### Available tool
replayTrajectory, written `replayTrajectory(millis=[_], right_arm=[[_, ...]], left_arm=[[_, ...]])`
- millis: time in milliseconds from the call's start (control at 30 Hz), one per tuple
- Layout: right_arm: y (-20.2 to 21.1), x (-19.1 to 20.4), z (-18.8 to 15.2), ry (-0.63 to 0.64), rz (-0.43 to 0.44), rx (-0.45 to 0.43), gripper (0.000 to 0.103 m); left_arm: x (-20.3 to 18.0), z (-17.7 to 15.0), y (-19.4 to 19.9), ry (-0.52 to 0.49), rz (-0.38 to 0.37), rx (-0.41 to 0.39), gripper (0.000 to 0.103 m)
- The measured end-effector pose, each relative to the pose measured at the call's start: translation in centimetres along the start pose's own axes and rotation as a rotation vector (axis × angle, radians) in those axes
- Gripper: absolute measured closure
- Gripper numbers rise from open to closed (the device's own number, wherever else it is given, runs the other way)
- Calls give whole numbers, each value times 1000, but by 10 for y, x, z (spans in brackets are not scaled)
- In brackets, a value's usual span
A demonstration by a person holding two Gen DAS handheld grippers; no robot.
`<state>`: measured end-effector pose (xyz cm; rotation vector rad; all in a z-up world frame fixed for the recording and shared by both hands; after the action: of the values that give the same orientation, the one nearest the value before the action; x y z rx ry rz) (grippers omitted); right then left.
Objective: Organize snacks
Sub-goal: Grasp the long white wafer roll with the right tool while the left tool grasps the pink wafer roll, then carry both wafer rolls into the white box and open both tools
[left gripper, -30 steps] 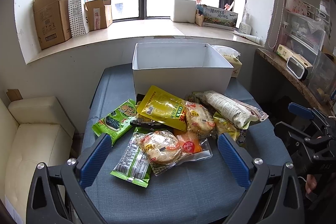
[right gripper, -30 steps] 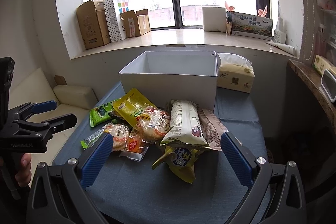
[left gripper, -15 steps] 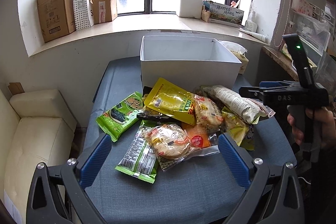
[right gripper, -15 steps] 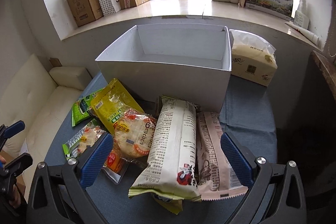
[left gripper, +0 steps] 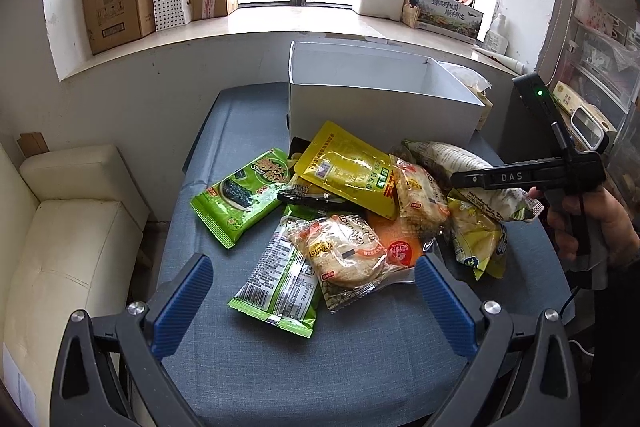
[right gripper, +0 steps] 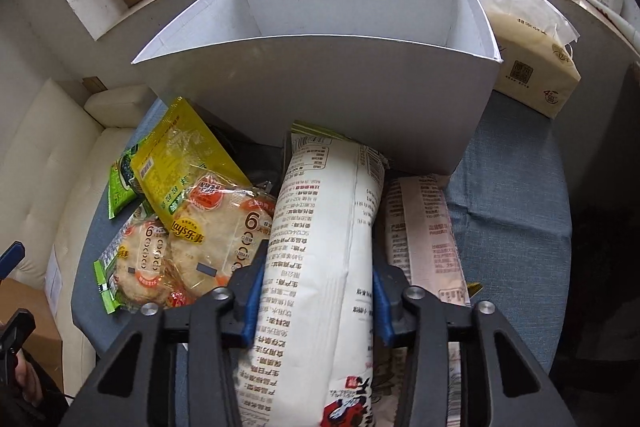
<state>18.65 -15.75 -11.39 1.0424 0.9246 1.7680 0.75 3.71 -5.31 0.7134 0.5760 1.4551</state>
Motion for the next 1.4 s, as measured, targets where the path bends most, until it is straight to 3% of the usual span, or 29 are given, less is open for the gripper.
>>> replayTrajectory(millis=[300, 500, 600, 700, 800, 867, 1000, 1033, 1067, 1133, 1300, 1400], right_arm=[[83, -16, -22, -97, 123, -197, 64], [150, -59, -54, -230, 111, -377, 64], [175, -84, -78, -310, 79, -453, 64], [197, -106, -99, -377, 37, -504, 64], [208, -125, -117, -422, 6, -529, 64], [212, -135, -125, -436, -15, -536, 64], [215, -148, -135, -452, -35, -532, 64], [214, -150, -136, -452, -34, -528, 64], [213, -152, -137, -452, -31, -524, 64], [211, -155, -140, -453, -26, -518, 64], [203, -156, -141, -455, -11, -506, 64], [197, -153, -137, -447, 4, -493, 64]], left_arm=[[-31, 19, -20, -48, -91, 9, 0], [-91, 63, -48, -117, -231, 25, 0], [-129, 89, -68, -141, -264, 51, 0], [-164, 112, -98, -148, -252, 105, 0], [-194, 127, -132, -145, -177, 195, 0], [-210, 132, -154, -130, -174, 236, 0], [-231, 132, -193, -130, -81, 325, 0], [-233, 129, -200, -128, -72, 351, 11], [-235, 125, -203, -132, -77, 367, 30], [-241, 123, -200, -172, -76, 344, 43], [-226, 121, -180, -167, -133, 305, 50], [-208, 118, -157, -141, -217, 257, 50]])
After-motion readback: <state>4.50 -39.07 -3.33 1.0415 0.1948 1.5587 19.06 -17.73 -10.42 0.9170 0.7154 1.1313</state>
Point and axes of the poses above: each gripper's, at about its wrist camera, not at the fingertips, and y roughly against the way its jaws point, x to its left, z to its top, the point moved 1 cm from there along -y, roughly the way its jaws point, and after that the axes turned 13 degrees about -y, right-handed, at the moved point
